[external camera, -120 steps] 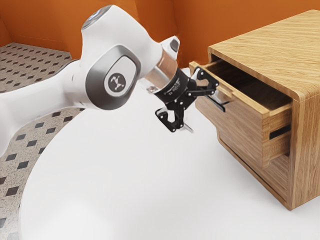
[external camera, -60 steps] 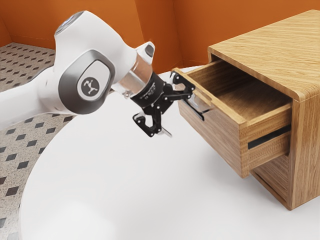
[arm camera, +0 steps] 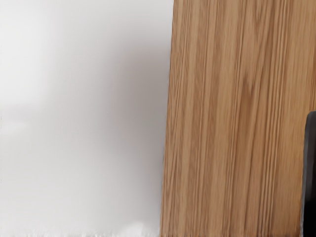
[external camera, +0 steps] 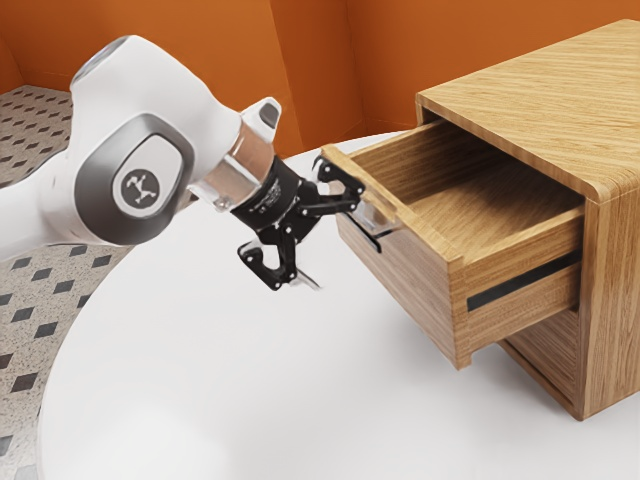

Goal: Pull the drawer handle with one arm to open the drawer

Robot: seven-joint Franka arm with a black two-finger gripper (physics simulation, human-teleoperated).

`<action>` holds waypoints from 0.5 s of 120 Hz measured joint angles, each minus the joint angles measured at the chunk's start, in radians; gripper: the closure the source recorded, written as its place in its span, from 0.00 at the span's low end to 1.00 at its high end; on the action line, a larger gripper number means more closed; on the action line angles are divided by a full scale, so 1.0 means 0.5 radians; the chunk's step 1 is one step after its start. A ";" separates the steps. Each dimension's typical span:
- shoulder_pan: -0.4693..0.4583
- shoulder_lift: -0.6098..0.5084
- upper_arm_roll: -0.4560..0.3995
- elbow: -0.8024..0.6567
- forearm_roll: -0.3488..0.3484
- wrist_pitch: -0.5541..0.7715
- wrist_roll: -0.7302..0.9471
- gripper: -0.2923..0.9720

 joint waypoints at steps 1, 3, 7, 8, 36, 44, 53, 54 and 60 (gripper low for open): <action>0.000 -0.004 0.000 -0.005 0.000 0.000 0.000 0.23; 0.000 -0.014 0.000 -0.014 0.000 -0.001 0.000 0.23; 0.000 -0.028 0.000 -0.030 0.001 -0.003 -0.001 0.23; 0.000 -0.031 0.000 -0.035 0.001 -0.003 -0.001 0.23; -0.001 -0.153 0.001 -0.159 0.009 -0.014 -0.003 0.23; -0.001 -0.188 0.005 -0.192 0.009 -0.016 -0.004 0.23; 0.001 -0.229 0.006 -0.231 0.010 -0.018 -0.004 0.23; 0.001 -0.234 0.006 -0.235 0.010 -0.018 -0.004 0.23; 0.003 -0.259 0.008 -0.260 0.011 -0.019 -0.004 0.23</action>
